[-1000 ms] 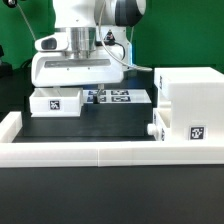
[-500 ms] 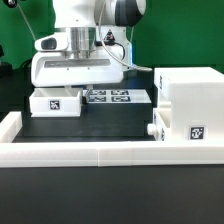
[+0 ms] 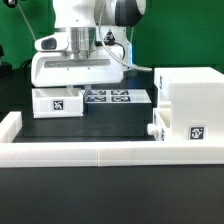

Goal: Assemble drawer

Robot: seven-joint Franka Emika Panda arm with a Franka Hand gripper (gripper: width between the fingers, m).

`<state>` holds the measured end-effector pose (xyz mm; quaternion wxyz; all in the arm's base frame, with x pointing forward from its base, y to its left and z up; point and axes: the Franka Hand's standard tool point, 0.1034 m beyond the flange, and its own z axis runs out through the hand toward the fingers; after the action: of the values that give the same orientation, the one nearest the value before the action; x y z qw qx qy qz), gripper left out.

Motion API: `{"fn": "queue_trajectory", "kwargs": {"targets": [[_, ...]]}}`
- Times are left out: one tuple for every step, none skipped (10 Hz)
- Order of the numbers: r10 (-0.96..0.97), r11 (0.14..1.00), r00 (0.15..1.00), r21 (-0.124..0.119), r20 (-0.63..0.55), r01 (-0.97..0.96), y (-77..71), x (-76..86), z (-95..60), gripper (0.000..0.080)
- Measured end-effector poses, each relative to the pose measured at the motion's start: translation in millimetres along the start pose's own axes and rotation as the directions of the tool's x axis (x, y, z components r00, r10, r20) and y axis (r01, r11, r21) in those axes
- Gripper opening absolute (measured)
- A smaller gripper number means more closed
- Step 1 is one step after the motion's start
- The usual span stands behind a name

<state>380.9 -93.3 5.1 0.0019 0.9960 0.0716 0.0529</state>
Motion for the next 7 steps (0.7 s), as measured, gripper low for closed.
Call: {"fn": "queue_trajectory", "kwargs": {"targets": [[0.0,1.0,1.0,0.0,0.0,0.0,0.0,0.0,0.0,0.0041],[-0.018,1.0,1.0,0.002,0.004,0.018,0.3,-0.5,-0.5,0.0041],[-0.065,0.998,0.998,0.01,0.013,0.065,1.6,0.1,-6.2,0.0041],[-0.1,0.995,0.995,0.014,0.013,0.1,0.7,4.9,-14.2,0.0041],[-0.137,0.99,0.99,0.03,0.026,0.136,-0.2,9.3,-21.4,0.0041],[-0.162,0.986,0.986,0.032,0.023,0.162,-1.2,14.1,-27.7,0.0041],[-0.176,0.984,0.984,0.032,0.023,0.176,-1.2,13.8,-27.4,0.0041]]}}
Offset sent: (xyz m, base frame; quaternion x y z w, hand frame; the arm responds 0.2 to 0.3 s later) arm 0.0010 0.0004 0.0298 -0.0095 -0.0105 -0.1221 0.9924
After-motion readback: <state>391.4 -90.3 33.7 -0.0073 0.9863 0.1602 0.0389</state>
